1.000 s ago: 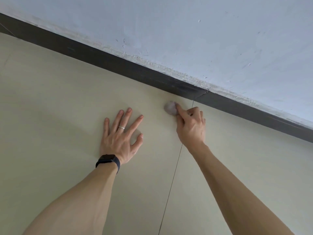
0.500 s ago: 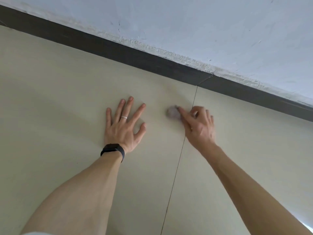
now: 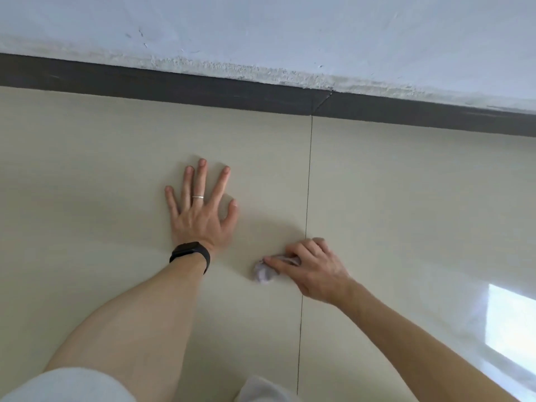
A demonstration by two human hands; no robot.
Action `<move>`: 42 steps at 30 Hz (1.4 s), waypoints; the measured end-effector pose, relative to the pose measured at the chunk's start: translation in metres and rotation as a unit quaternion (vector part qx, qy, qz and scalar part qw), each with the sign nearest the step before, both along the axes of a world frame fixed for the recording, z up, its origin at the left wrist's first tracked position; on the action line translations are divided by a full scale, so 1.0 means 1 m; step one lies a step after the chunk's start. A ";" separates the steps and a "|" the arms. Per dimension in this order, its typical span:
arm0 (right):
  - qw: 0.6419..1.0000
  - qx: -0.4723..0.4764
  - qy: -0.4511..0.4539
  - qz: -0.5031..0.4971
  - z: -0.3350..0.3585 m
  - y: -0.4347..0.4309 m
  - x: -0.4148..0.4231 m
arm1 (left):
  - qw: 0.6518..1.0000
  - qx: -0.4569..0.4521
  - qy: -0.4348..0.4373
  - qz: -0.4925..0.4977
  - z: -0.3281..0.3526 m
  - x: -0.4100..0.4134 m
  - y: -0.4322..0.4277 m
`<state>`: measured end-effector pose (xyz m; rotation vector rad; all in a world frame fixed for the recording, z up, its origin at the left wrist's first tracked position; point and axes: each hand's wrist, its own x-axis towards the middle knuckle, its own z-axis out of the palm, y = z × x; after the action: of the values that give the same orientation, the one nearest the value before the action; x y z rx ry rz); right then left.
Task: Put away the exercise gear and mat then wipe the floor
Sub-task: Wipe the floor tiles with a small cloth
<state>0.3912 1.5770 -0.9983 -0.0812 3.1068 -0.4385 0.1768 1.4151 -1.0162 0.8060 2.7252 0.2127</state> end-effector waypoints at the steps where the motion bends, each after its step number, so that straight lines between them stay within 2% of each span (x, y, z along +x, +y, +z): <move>1: 0.999 0.010 0.006 -0.047 -0.001 0.013 -0.014 | 1.000 -0.006 -0.005 0.000 0.000 -0.001 0.000; 3: 0.979 0.007 0.007 -0.201 0.002 0.034 -0.039 | 1.000 -0.023 -0.014 -0.001 0.002 -0.002 0.001; 5: 0.943 0.006 0.003 -0.332 0.007 0.041 -0.052 | 0.999 -0.027 -0.016 -0.005 0.003 -0.004 0.003; 7: 0.941 0.001 0.005 -0.339 0.009 0.029 -0.047 | 1.000 -0.026 -0.008 -0.005 0.003 -0.004 0.004; 9: 0.965 -0.035 0.013 -0.261 0.006 -0.003 -0.017 | 1.000 -0.020 0.001 -0.003 0.002 -0.004 0.004; 12: 0.991 -0.087 -0.014 -0.098 0.003 -0.075 0.077 | 1.000 -0.006 0.007 -0.001 0.001 -0.003 0.003; 15: 0.994 -0.096 -0.047 0.022 0.003 -0.116 0.152 | 1.000 -0.013 0.013 -0.002 0.001 -0.003 0.005; 18: 0.986 -0.060 -0.033 0.151 -0.003 -0.092 0.140 | 1.000 -0.012 0.026 -0.009 -0.001 0.000 0.003; 19: 0.990 -0.043 -0.011 0.131 -0.006 -0.077 0.122 | 1.000 -0.014 0.021 -0.015 -0.001 -0.003 0.004; 21: 0.997 -0.042 0.030 -0.055 -0.008 -0.046 0.082 | 0.999 -0.029 -0.001 -0.028 0.002 -0.007 0.008; 22: 0.985 -0.052 0.036 -0.160 -0.007 -0.039 0.068 | 0.999 -0.038 -0.009 -0.037 0.004 -0.003 0.007; 23: 0.973 -0.052 0.035 -0.222 -0.005 -0.040 0.062 | 0.998 -0.046 -0.016 -0.046 0.009 0.006 0.003; 24: 0.969 -0.047 0.032 -0.241 -0.002 -0.048 0.064 | 0.997 -0.056 -0.027 -0.054 0.013 0.022 -0.004; 27: 0.983 -0.079 0.008 -0.166 0.006 -0.097 0.115 | 0.990 -0.092 -0.076 -0.072 0.028 0.083 -0.043; 30: 0.989 -0.121 -0.069 -0.057 0.014 -0.158 0.210 | 0.979 -0.143 -0.086 -0.117 0.041 0.109 -0.081; 32: 0.987 -0.120 -0.090 -0.059 0.018 -0.182 0.249 | 0.971 -0.172 -0.099 -0.135 0.047 0.109 -0.097; 36: 0.995 -0.068 -0.078 0.002 0.017 -0.138 0.211 | 0.957 -0.207 -0.138 -0.146 0.056 0.116 -0.103; 38: 0.994 -0.048 -0.063 -0.074 0.018 -0.106 0.163 | 0.950 -0.230 -0.155 -0.146 0.062 0.121 -0.101; 40: 0.977 -0.035 -0.067 -0.200 0.021 -0.085 0.109 | 0.944 -0.249 -0.170 -0.132 0.071 0.125 -0.099; 42: 0.961 -0.037 -0.082 -0.260 0.023 -0.083 0.078 | 0.945 -0.253 -0.189 -0.091 0.078 0.132 -0.095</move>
<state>0.4691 1.4939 -0.9756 0.7447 2.9107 -0.5286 0.3086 1.3201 -0.9381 0.7594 2.1807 -0.3292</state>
